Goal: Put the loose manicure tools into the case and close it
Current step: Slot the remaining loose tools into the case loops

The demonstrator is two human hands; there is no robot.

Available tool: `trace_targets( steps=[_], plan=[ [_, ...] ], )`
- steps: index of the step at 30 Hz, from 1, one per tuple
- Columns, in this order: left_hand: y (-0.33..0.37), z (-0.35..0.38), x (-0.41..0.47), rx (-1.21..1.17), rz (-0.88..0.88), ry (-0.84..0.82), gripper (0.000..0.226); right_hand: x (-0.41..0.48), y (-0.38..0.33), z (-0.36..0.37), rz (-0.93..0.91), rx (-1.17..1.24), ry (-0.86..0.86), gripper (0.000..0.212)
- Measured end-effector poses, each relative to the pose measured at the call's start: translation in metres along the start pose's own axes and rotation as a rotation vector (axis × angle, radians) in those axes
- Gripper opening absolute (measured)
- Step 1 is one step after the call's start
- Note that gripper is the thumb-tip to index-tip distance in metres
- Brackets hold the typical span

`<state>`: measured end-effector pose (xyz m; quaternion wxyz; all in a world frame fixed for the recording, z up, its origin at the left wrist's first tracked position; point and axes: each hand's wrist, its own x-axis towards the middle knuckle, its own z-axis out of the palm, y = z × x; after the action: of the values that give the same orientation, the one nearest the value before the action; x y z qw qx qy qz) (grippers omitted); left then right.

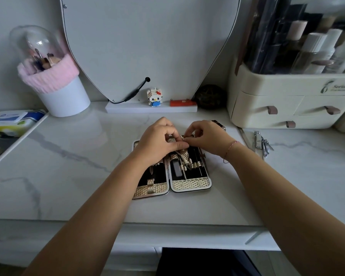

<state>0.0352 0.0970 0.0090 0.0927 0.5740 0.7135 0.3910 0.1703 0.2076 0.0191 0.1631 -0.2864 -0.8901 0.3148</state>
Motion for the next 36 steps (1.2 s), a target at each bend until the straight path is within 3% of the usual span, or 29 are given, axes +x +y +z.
trace_targets(
  steps=[9, 15, 17, 19, 23, 29, 36],
  plan=[
    [0.001, 0.002, 0.000, 0.000, -0.006, -0.008, 0.019, -0.002, 0.002, -0.006, 0.036, 0.060, -0.038, 0.011],
    [0.002, 0.001, 0.001, -0.009, -0.029, -0.014, 0.021, -0.008, -0.005, -0.016, 0.068, 0.191, -0.196, 0.006],
    [0.002, 0.000, 0.002, -0.005, -0.028, -0.024, 0.020, -0.011, -0.007, -0.018, 0.098, 0.187, -0.229, 0.017],
    [0.002, 0.000, 0.002, -0.016, -0.027, -0.019, 0.021, -0.011, -0.010, -0.012, 0.104, 0.127, -0.190, 0.024],
    [0.002, -0.003, 0.001, -0.050, -0.047, 0.027, 0.028, -0.009, -0.015, -0.001, 0.068, -0.011, -0.068, 0.019],
    [0.001, -0.009, 0.000, -0.126, -0.129, 0.116, 0.031, -0.011, -0.013, -0.003, 0.123, -0.004, -0.131, 0.036],
    [0.001, -0.009, 0.000, -0.228, -0.139, 0.076, 0.033, -0.015, -0.019, -0.005, 0.126, 0.002, -0.150, 0.021]
  ],
)
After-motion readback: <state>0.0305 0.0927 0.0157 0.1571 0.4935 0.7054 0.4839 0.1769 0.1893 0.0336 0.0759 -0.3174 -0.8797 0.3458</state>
